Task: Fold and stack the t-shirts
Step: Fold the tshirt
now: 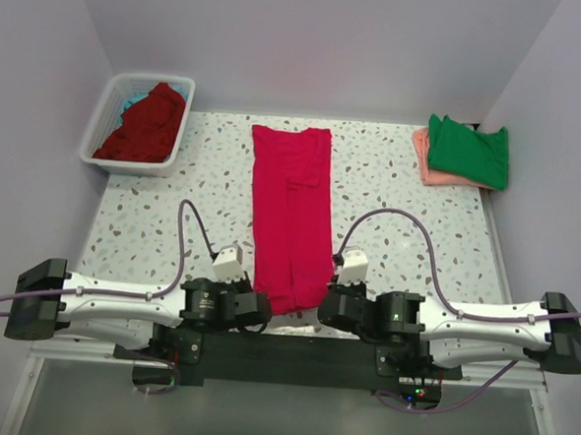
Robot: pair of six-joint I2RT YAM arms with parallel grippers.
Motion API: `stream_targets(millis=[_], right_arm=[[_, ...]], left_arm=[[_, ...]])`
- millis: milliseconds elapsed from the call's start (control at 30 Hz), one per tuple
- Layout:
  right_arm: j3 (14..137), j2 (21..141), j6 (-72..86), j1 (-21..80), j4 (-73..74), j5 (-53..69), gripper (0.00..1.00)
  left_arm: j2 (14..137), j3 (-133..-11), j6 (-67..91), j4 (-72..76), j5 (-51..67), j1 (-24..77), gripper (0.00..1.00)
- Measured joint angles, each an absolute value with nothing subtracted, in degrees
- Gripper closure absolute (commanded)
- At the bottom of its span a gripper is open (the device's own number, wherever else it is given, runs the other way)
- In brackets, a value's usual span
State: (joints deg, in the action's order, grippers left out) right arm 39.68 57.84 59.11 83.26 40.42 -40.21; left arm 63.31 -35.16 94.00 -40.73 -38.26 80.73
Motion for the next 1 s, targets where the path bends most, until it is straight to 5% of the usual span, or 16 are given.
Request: stream_targets(millis=[700, 1000], right_arm=[[44.9, 60.9, 54.0, 83.1, 42.7, -48.4, 1.00], [45.0, 65.2, 43.6, 73.5, 32.8, -47.0, 1.00]], left_arm=[[68.2, -46.8, 105.9, -54.2, -54.2, 80.3, 1.00], [72.3, -50.6, 109.0, -57.6, -57.9, 77.6, 1.00]])
